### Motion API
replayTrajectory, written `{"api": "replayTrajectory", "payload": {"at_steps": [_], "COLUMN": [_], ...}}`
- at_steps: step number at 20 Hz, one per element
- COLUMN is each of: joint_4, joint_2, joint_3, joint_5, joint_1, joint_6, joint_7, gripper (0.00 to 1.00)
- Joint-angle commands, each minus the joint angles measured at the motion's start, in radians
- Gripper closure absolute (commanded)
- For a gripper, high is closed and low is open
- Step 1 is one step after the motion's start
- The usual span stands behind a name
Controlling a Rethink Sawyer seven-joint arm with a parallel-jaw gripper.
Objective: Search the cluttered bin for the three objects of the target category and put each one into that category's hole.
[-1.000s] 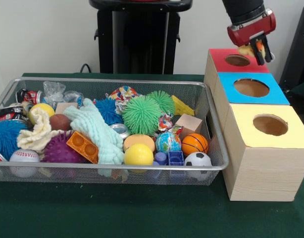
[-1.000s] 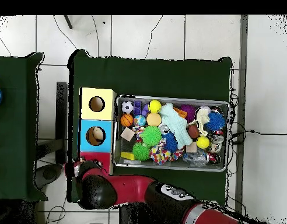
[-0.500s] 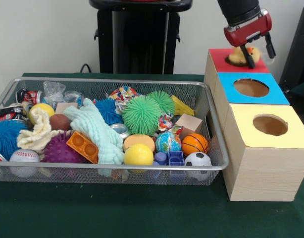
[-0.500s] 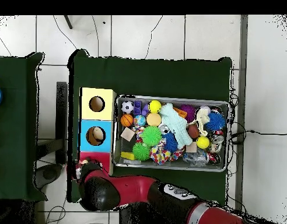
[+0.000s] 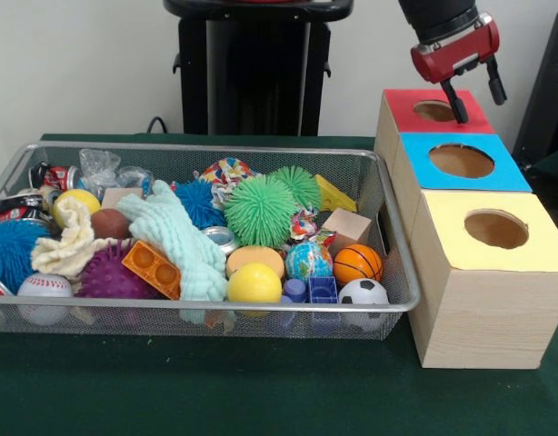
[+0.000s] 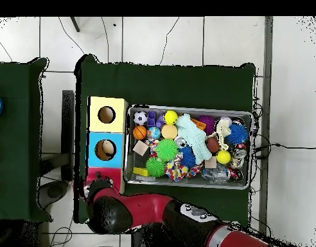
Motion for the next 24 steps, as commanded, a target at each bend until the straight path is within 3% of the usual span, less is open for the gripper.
{"api": "replayTrajectory", "payload": {"at_steps": [1,8,16,24], "joint_4": [-0.063,-0.057,-0.084,-0.075], "joint_2": [-0.026,-0.052,-0.077,-0.107], "joint_3": [-0.004,-0.010,-0.144,-0.129], "joint_5": [0.012,0.013,-0.030,-0.093], "joint_1": [-0.012,-0.018,-0.008,-0.056], "joint_6": [-0.042,-0.003,0.096,0.107], "joint_7": [0.236,0.220,0.089,0.082], "gripper": [0.00,0.00,0.00,0.00]}}
